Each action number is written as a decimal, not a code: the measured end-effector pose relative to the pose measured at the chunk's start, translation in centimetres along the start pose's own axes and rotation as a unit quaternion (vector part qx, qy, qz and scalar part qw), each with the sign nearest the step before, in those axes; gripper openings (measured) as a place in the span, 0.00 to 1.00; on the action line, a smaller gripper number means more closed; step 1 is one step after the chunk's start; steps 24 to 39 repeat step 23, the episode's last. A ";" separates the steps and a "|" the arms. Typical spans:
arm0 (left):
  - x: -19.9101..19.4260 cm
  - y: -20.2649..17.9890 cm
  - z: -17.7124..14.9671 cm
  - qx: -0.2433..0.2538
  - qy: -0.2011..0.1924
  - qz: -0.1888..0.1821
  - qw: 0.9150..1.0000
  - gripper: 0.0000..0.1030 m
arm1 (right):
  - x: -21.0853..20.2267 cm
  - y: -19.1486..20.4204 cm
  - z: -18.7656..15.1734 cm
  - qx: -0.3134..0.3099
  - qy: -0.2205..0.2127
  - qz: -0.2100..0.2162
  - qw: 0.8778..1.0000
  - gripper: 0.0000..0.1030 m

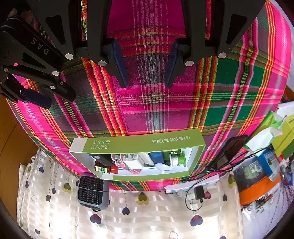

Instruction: Organize rigid objects

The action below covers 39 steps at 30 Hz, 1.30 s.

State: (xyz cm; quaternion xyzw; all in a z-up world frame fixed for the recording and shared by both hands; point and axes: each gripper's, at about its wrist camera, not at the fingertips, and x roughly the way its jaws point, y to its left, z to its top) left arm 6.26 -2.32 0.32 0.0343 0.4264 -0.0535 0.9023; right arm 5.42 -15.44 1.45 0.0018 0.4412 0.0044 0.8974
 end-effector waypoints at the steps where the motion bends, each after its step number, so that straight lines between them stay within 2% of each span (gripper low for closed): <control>1: 0.0 0.0 0.0 0.000 0.000 0.000 1.000 0.40 | 0.0 0.0 0.0 0.000 0.000 0.000 1.000 0.54; 39: -0.1 0.0 0.0 -0.003 0.000 -0.003 1.000 0.40 | 0.0 0.1 -0.1 -0.002 0.001 0.003 1.000 0.58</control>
